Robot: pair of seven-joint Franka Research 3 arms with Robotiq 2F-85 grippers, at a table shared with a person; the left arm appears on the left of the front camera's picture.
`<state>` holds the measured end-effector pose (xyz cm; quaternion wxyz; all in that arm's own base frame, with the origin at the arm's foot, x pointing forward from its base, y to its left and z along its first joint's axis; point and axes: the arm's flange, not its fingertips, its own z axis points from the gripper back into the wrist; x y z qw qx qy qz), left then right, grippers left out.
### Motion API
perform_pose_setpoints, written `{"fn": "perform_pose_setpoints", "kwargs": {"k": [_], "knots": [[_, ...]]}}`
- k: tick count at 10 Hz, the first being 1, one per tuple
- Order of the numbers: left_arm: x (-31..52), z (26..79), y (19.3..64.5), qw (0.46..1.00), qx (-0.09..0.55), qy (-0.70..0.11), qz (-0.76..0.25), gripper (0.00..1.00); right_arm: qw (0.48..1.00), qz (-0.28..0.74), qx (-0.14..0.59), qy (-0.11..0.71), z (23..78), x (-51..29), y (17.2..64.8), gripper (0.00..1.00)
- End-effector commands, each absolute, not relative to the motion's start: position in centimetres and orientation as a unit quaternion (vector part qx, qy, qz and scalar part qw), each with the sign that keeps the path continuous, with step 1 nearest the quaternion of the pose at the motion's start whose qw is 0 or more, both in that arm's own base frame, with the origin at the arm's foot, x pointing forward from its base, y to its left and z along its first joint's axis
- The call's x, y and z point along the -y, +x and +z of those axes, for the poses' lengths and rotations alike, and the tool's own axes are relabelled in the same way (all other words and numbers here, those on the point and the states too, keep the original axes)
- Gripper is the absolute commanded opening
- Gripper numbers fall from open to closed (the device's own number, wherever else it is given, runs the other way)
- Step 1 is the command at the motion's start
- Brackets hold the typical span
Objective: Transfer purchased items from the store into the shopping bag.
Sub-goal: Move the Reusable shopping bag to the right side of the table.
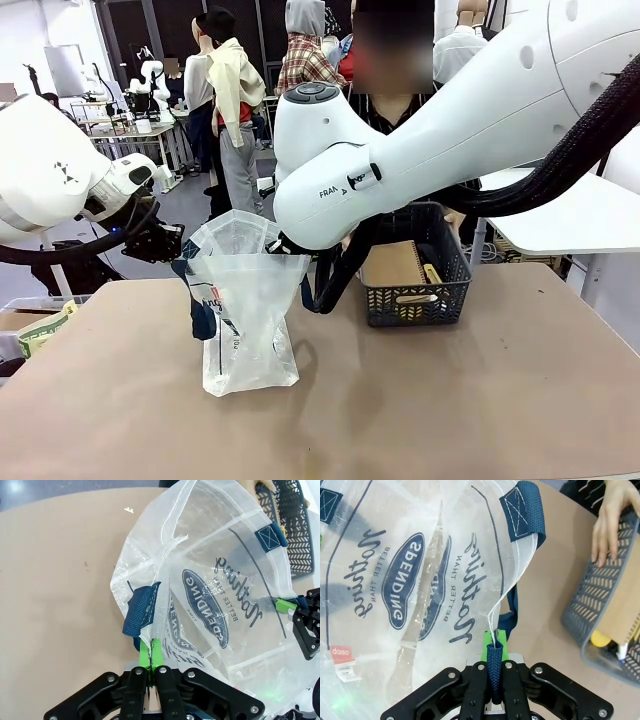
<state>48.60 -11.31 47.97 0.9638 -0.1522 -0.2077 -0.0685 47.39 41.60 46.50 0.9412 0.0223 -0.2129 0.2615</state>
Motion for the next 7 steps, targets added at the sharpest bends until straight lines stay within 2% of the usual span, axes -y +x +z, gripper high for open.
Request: {"fn": "perform_pose_setpoints", "kwargs": {"k": [1, 7], "knots": [[11.25, 48.13, 48.55, 0.963, 0.211, -0.152, -0.068, 0.0, 0.942, 0.259, 0.211, 0.022, 46.33, -41.49, 47.4, 0.0], [11.25, 48.13, 48.55, 0.963, 0.211, -0.152, -0.068, 0.0, 0.942, 0.259, 0.211, 0.022, 46.33, -41.49, 47.4, 0.0]]}}
